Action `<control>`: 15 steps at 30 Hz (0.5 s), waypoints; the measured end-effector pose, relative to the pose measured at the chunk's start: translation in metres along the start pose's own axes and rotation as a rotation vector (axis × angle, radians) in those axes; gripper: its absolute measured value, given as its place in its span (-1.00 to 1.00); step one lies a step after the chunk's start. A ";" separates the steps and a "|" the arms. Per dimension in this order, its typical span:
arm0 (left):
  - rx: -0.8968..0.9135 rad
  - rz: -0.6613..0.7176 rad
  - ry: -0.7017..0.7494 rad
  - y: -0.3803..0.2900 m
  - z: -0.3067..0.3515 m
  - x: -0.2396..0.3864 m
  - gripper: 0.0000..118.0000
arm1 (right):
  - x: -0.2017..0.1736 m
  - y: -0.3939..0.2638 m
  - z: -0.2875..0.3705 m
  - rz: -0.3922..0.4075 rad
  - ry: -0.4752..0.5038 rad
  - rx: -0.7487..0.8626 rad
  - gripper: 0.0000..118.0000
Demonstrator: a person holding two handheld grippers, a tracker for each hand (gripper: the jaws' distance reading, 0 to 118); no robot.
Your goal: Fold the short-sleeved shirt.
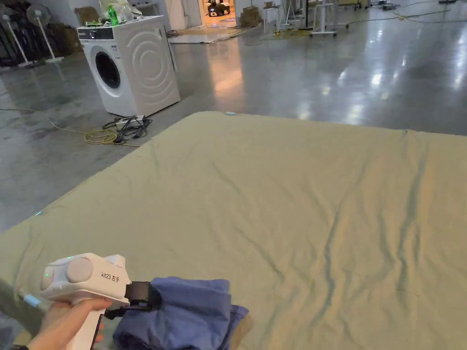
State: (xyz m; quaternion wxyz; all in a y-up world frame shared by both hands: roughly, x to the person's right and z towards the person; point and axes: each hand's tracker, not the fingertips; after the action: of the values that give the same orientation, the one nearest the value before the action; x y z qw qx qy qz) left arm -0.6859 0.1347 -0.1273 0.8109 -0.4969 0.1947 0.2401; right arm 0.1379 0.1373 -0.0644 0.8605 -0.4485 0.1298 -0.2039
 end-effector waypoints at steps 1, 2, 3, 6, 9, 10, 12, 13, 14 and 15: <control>0.008 0.013 0.009 -0.002 0.005 -0.002 0.32 | 0.007 0.000 0.003 0.006 -0.001 -0.001 -1.00; 0.032 0.018 0.012 -0.003 0.013 -0.002 0.32 | 0.009 0.001 0.005 0.014 -0.011 0.001 -1.00; 0.047 0.019 -0.009 -0.004 0.024 -0.002 0.32 | 0.010 0.001 0.007 0.019 -0.024 0.009 -1.00; 0.175 -0.081 -0.065 -0.011 0.077 0.019 0.32 | 0.012 0.003 0.016 0.022 -0.025 0.059 -1.00; 0.331 -0.289 -0.139 -0.036 0.146 0.064 0.32 | 0.003 0.013 0.025 0.074 0.005 0.107 -1.00; 0.399 -0.336 -0.172 -0.051 0.175 0.082 0.32 | -0.004 0.019 0.031 0.119 0.011 0.133 -1.00; 0.501 -0.424 -0.255 -0.088 0.232 0.139 0.32 | -0.020 0.031 0.044 0.189 0.027 0.205 -1.00; 0.573 -0.449 -0.278 -0.104 0.252 0.156 0.32 | -0.036 0.039 0.053 0.211 0.044 0.240 -1.00; 0.620 -0.463 -0.300 -0.120 0.269 0.176 0.32 | -0.045 0.047 0.061 0.226 0.062 0.279 -1.00; 0.631 -0.487 -0.327 -0.131 0.281 0.191 0.32 | -0.053 0.054 0.069 0.237 0.077 0.315 -1.00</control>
State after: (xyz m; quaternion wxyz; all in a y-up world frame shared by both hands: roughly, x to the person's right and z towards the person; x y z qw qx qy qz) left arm -0.4338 0.3732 -0.0187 0.9763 -0.2113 0.0048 0.0461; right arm 0.1316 0.2391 -0.0678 0.9325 -0.2817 0.1807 -0.1361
